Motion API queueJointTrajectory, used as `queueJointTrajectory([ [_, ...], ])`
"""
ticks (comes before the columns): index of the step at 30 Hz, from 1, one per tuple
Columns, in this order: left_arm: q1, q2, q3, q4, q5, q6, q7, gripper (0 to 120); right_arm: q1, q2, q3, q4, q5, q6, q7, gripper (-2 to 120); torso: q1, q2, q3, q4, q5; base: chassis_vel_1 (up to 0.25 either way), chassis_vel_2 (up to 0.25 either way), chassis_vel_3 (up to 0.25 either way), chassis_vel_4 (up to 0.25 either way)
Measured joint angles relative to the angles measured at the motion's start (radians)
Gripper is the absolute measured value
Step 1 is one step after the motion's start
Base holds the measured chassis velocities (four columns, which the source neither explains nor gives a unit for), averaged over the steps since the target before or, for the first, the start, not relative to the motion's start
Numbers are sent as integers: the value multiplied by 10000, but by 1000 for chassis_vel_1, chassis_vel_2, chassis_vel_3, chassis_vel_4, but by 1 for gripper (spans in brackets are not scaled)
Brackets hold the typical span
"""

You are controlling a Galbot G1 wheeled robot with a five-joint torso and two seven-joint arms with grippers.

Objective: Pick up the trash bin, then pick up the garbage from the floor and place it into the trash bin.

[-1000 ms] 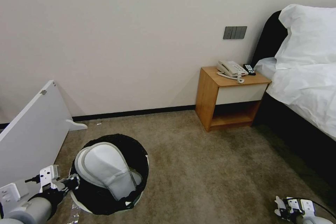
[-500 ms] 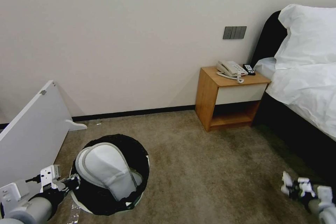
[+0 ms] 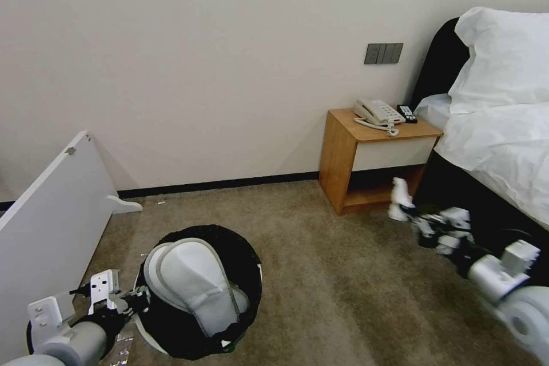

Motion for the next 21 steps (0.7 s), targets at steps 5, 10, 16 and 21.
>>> queueJointTrajectory([
  [5,82,10,-3,-53,1,0,6,1,2260,104,-2310,327,955,344,-349,0,1,-1,1,1,-3,0,0,0,0],
  [10,113,-34,33,-69,26,1,19,1,3727,494,-4134,98,1368,488,-784,0,0,0,1,-4,-2,0,0,0,0],
  [16,187,-74,42,-76,59,1,27,1,4708,816,-5358,-373,1391,676,-1428,0,0,0,1,-5,0,0,0,0,0],
  [21,175,-100,111,-79,115,1,26,1,5815,1176,-6875,-643,1414,763,-1672,0,1,0,1,-3,-2,0,0,0,0],
])
